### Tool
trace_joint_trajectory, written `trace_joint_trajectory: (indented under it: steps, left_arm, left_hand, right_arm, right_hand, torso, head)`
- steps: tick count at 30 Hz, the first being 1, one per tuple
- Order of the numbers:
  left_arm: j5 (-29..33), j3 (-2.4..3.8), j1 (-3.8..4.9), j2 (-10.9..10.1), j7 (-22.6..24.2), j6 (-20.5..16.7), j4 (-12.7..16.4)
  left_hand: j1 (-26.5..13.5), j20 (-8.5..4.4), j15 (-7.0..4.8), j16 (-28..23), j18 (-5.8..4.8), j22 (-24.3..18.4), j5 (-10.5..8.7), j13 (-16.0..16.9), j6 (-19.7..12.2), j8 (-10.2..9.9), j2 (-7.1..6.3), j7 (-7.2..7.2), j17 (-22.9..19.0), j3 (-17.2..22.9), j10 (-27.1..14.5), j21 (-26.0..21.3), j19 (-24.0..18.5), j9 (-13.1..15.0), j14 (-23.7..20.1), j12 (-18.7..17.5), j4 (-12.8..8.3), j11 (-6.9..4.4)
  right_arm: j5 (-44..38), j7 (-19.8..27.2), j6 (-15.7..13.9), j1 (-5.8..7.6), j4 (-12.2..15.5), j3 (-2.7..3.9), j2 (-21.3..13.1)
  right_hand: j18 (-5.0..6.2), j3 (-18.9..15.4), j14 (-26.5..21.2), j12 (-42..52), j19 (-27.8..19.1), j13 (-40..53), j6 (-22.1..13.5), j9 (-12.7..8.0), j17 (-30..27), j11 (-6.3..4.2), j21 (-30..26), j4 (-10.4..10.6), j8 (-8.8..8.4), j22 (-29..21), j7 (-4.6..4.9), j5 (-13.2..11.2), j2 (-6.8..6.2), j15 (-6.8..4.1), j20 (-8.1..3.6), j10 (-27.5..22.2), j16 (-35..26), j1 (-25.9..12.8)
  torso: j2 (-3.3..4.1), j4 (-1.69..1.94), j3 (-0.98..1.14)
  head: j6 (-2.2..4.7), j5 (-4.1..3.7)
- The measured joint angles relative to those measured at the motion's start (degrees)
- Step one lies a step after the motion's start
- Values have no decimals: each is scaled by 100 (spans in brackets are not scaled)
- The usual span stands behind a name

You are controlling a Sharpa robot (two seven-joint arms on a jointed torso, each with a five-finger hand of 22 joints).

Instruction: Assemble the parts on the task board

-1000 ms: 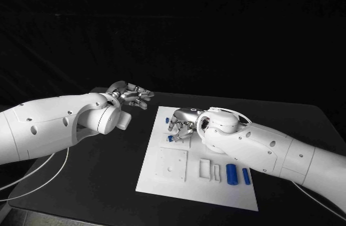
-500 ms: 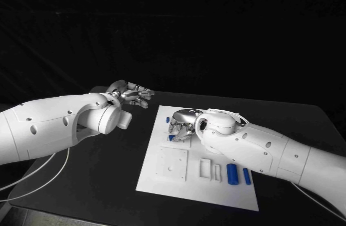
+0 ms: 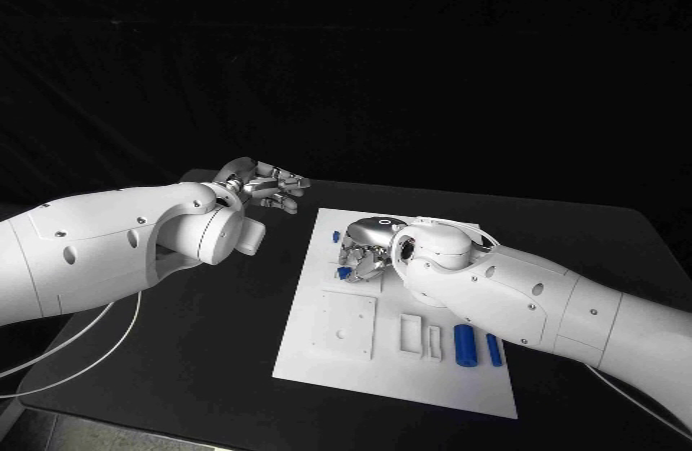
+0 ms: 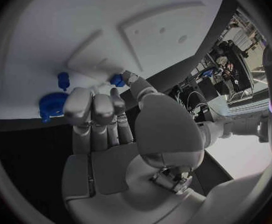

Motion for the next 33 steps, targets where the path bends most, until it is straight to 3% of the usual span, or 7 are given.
trace_joint_trajectory:
  steps: [12, 33]
  left_arm:
    - [6, 0, 0, 2, -12, 5, -2]
    - [10, -2, 0, 21, -47, 15, -30]
  left_hand:
    - [0, 0, 0, 0, 0, -11, 0, 0, 0, 0, 0, 0, 14, 17, 0, 0, 0, -5, 0, 0, -17, 0]
    - [0, 0, 0, -22, 0, -12, 0, 0, 0, 0, 0, 0, 23, 28, 0, 0, 0, -4, -1, 0, -28, 0]
  right_arm:
    - [-37, 0, 14, -17, -6, -24, 9]
    - [-305, -26, -48, 9, 2, -101, 22]
  right_hand:
    - [2, 32, 15, 0, -21, 9, 219, 5, 11, -21, 14, -31, 0, 5, -74, -105, 22, -15, -21, 21, 0, -22]
    - [5, 16, 35, 0, -21, -2, 254, 3, 18, -20, 14, -46, 0, 3, -74, -154, 38, -35, -21, 20, -1, -39]
  torso:
    - [3, 5, -10]
    - [7, -5, -34]
  head:
    - [-32, 2]
    - [-47, -19]
